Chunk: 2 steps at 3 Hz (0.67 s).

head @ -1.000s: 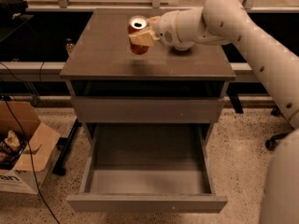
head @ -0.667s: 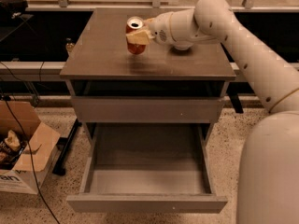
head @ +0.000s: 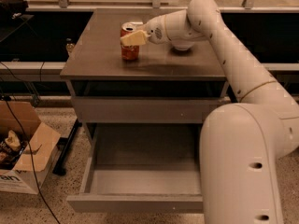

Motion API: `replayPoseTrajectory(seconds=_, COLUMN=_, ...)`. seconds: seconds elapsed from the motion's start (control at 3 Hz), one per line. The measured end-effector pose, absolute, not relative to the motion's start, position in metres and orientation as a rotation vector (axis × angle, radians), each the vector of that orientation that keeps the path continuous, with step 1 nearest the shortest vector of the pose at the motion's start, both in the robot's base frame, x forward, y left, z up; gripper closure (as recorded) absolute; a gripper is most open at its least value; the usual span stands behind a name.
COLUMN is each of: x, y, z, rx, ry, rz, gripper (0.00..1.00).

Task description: Pick coke can from middle drawer and place on counter

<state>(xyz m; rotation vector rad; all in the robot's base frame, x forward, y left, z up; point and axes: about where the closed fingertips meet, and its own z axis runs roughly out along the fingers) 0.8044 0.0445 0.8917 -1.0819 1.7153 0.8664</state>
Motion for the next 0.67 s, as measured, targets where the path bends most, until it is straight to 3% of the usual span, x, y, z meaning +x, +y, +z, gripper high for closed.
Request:
replayPoseTrajectory(seconds=0.33, x=0.8027, y=0.0431, z=0.8999, rx=-1.105, ry=1.701, rz=0.875, gripper=0.04)
replayPoseTrajectory(seconds=0.67, x=0.8025, y=0.0441, z=0.8993, rx=-1.107, ry=1.701, rz=0.878, gripper=0.00)
